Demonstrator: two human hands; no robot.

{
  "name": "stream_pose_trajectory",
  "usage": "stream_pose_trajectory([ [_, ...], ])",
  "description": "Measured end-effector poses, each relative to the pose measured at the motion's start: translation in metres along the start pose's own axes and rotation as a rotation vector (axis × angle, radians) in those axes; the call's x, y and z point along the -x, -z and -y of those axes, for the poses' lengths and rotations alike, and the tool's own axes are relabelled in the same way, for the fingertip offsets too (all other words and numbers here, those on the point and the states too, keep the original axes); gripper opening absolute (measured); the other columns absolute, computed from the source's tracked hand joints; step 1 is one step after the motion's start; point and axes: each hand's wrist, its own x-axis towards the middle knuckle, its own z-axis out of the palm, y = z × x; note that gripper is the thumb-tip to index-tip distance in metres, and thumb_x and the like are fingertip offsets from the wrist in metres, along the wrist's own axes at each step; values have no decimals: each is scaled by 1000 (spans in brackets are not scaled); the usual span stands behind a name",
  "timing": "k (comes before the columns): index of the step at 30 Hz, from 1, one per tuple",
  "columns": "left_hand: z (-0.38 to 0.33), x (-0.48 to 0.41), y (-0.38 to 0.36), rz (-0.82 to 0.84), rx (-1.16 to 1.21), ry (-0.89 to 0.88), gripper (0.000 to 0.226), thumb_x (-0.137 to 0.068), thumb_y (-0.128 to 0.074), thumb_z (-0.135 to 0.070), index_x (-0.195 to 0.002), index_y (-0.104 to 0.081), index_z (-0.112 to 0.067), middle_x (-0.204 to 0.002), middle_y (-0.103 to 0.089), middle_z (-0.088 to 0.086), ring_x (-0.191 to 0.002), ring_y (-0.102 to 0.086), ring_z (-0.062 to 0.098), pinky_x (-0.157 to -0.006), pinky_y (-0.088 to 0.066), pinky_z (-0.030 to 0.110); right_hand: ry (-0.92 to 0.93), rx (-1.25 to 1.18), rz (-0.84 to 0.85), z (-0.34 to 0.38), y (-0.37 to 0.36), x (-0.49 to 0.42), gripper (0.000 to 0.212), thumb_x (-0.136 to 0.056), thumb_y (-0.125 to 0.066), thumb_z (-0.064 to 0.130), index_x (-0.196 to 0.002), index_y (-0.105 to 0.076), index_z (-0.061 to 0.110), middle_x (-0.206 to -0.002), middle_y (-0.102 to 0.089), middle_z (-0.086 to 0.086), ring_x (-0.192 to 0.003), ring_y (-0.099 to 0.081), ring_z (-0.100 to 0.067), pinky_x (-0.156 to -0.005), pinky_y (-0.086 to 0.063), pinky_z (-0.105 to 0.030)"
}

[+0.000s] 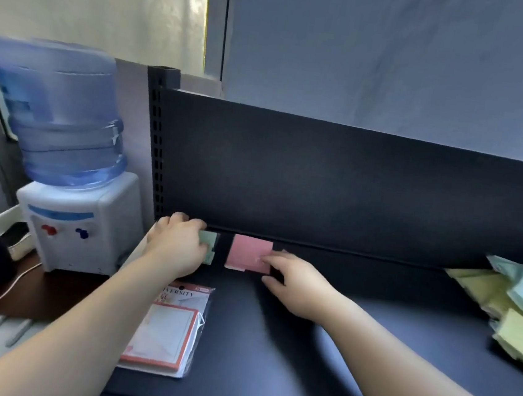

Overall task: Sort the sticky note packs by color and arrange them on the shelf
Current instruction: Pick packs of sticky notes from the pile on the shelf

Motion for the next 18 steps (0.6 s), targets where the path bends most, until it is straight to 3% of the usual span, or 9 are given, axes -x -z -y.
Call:
stream_pose_trajectory([
  [5, -52, 19, 3, 38, 22, -135, 53, -90, -54, -45, -138, -44, -26, -140, -41, 10, -127, -38, 34, -106, -35, 40, -67, -64, -41, -25, 33, 55, 45, -94, -52, 37, -137, -46, 27, -133, -55, 5, -120, -51, -14, -102, -39, -26],
  [15, -244, 97, -38, 166, 189, -436, 49, -90, -57, -43, -134, -49, -25, -127, -57, -4, -116, -54, 13, -98, -42, 28, -172, -97, -229, -135, 98, 200, 43, -93, -54, 36, -134, -52, 21, -127, -60, 7, -117, -52, -7, -94, -33, -14],
  [18, -311, 122, -57, 199, 202, -500, 46, -90, -57, -42, -131, -51, -24, -121, -61, -5, -109, -57, 12, -93, -44, 26, -213, -103, -275, -178, 119, 248, 41, -92, -55, 33, -131, -54, 21, -123, -62, 5, -111, -54, -9, -96, -38, -18],
])
